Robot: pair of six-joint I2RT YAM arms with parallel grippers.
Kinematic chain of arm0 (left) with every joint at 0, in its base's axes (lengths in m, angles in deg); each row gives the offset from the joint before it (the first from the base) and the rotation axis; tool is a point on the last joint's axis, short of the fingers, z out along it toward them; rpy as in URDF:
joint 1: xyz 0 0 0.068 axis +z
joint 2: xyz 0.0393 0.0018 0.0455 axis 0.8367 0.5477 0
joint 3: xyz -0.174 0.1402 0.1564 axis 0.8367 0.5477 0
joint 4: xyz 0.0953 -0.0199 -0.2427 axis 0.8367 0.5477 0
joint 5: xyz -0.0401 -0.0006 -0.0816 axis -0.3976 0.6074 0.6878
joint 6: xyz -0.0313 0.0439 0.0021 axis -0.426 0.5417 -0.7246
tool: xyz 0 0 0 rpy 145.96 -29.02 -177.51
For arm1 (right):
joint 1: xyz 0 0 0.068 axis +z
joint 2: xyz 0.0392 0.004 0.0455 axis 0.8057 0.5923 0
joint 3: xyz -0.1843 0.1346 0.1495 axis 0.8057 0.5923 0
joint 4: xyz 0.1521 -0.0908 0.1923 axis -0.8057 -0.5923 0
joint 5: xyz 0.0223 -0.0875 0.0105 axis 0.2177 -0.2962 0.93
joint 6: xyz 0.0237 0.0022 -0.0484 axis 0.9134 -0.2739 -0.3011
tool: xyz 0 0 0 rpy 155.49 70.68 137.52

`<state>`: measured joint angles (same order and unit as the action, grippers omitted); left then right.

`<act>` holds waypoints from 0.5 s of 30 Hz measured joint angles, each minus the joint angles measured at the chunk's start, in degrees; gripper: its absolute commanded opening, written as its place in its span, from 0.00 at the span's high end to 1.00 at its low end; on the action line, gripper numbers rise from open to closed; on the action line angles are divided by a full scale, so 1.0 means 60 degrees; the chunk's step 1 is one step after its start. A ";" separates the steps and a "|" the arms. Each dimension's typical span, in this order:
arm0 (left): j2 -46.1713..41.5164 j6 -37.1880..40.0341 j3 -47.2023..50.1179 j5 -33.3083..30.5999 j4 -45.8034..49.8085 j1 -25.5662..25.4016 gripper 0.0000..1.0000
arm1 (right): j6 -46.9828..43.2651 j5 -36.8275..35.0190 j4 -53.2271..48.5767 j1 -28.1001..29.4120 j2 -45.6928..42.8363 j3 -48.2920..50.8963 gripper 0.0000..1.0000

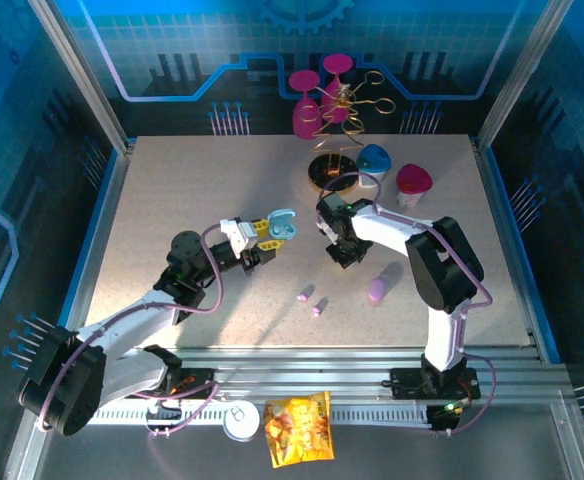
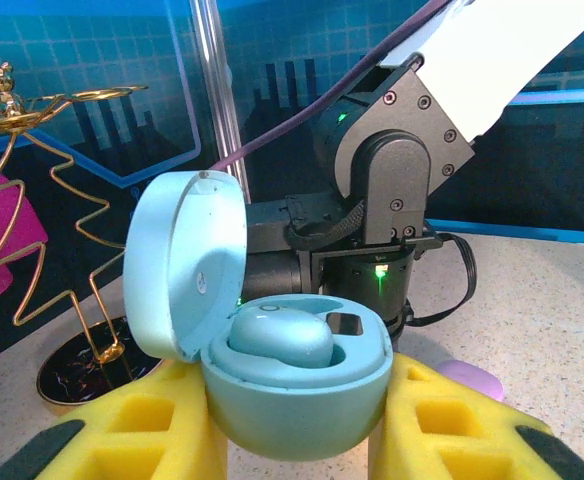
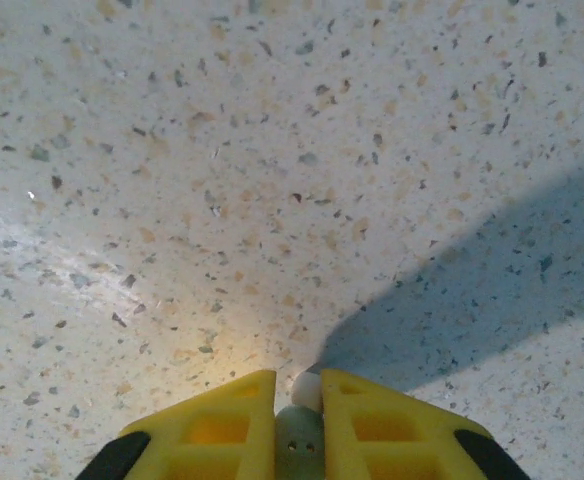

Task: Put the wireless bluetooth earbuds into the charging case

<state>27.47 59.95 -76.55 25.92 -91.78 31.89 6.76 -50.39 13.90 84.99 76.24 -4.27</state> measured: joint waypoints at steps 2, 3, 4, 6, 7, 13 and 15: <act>0.0000 0.0000 0.0000 -0.0004 0.0000 0.0000 0.85 | 0.0248 0.0146 0.0000 -0.0095 0.0000 0.0000 0.88; 0.0000 0.0000 0.0000 0.0000 0.0000 0.0000 0.85 | 0.0375 0.0219 0.0007 -0.0135 0.0000 0.0000 0.88; 0.0000 0.0000 0.0000 -0.0004 0.0000 0.0000 0.85 | 0.0499 0.0324 0.0015 -0.0175 -0.0004 0.0000 0.88; 0.0000 0.0000 0.0000 -0.0004 0.0000 0.0000 0.85 | 0.0678 0.0419 0.0018 -0.0229 -0.0018 0.0000 0.87; 0.0000 0.0000 0.0000 0.0000 0.0000 0.0000 0.85 | 0.0765 0.0466 0.0033 -0.0248 -0.0033 0.0004 0.87; 0.0000 0.0000 0.0000 0.0000 0.0000 0.0000 0.85 | 0.0987 0.0925 0.0219 -0.0317 -0.0521 0.0361 0.87; 0.0000 0.0000 0.0000 -0.0004 0.0000 0.0000 0.85 | 0.1031 0.1300 0.0277 -0.0353 -0.0914 0.0503 0.87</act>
<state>27.47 59.95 -76.55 25.90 -91.78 31.89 12.95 -42.59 15.56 82.87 70.75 -1.25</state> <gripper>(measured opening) 0.335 0.134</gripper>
